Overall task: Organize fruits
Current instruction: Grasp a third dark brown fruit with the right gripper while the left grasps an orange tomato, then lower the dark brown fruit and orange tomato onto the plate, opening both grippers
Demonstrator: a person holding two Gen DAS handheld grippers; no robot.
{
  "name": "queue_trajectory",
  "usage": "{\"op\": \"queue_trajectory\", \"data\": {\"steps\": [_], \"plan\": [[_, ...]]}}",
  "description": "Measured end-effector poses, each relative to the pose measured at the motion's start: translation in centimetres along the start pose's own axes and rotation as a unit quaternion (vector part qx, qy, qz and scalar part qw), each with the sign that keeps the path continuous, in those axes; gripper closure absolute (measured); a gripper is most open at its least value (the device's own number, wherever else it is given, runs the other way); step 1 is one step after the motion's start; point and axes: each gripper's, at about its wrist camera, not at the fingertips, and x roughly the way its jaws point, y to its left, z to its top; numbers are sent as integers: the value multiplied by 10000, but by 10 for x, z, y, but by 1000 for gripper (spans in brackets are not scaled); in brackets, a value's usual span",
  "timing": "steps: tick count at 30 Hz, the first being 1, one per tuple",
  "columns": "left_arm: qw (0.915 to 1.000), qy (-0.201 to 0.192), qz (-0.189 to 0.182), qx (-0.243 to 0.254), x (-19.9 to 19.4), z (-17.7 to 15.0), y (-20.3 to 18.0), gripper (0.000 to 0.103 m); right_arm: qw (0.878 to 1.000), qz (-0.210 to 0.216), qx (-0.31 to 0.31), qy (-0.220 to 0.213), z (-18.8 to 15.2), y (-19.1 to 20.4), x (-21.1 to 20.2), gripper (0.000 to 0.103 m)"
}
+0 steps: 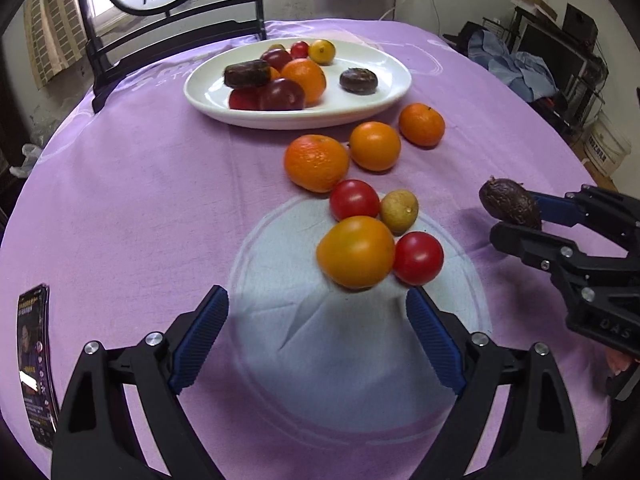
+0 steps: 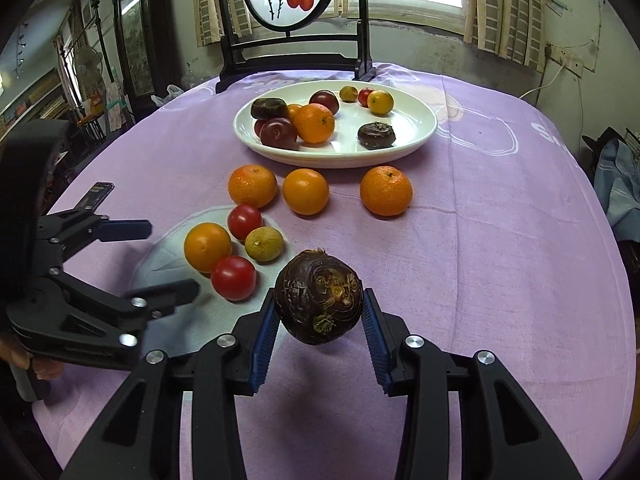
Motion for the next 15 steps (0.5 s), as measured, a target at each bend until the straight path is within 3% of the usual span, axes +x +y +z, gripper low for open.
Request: {"op": "queue_trajectory", "data": {"steps": [5,7,9,15], "plan": [[9999,135,3,37,18,11,-3,31,10000,47,44,-6,-2,-1,-1,61],[9999,83,-72,102,21,16,-5,41,10000,49,42,16,-3,-1,0,61],[9996,24,-208,210,20,18,-8,61,10000,50,42,33,-4,0,1,61],[9996,-179,-133,157,5,16,-8,64,10000,70,36,-37,-3,3,-4,61]]}}
